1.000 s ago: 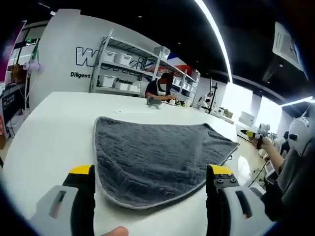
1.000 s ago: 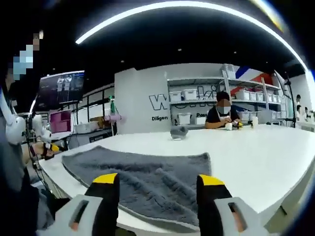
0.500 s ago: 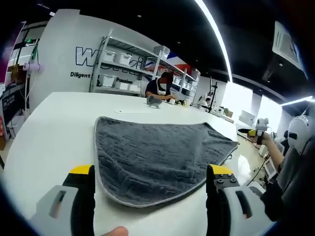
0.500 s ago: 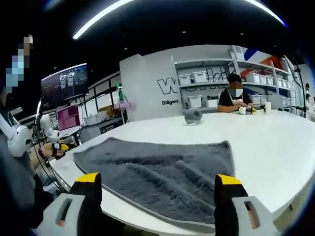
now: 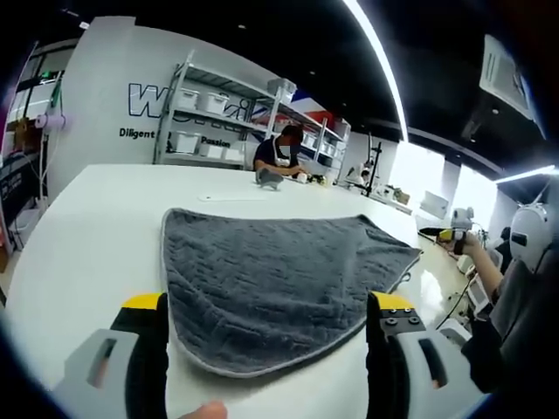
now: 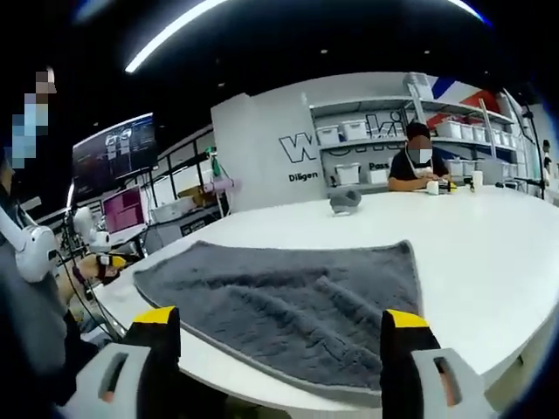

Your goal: Fold the towel on the table until its edges align and the towel forms a compact rectangular stack.

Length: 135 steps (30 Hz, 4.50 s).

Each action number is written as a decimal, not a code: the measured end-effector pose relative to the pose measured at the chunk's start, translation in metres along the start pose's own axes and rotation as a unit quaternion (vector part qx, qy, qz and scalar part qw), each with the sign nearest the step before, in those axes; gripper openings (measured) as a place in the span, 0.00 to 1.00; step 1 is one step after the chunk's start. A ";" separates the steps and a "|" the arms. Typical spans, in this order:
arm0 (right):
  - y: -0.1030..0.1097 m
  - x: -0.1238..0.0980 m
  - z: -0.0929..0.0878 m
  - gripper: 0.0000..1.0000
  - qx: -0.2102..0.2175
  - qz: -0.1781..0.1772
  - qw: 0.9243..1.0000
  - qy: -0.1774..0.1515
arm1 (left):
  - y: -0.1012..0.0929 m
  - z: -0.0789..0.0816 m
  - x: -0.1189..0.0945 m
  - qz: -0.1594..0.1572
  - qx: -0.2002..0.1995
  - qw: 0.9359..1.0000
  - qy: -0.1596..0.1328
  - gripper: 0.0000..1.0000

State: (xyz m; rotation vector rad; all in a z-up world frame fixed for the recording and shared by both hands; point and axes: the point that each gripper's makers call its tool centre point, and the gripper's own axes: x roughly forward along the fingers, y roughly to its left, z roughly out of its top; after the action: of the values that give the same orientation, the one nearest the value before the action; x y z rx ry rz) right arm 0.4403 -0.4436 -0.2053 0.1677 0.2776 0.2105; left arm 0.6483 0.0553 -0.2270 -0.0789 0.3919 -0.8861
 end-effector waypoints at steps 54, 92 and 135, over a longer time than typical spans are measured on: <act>-0.017 0.011 -0.019 0.99 0.021 -0.001 1.000 0.008 | 0.130 0.034 0.215 0.122 0.094 0.981 0.120 0.29; -0.005 0.028 -0.024 0.97 0.025 0.021 0.999 0.009 | 0.241 0.042 0.135 0.283 0.218 0.919 0.166 0.03; -0.018 0.053 -0.001 0.98 0.029 -0.095 0.995 -0.014 | 0.010 0.027 -0.047 0.125 -0.031 0.987 -0.098 0.70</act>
State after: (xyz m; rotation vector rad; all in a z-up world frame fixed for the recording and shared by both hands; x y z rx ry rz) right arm 0.4928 -0.4486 -0.2231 0.1997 0.2708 0.0124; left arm 0.6386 0.0956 -0.1903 -0.1696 0.2389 -0.6115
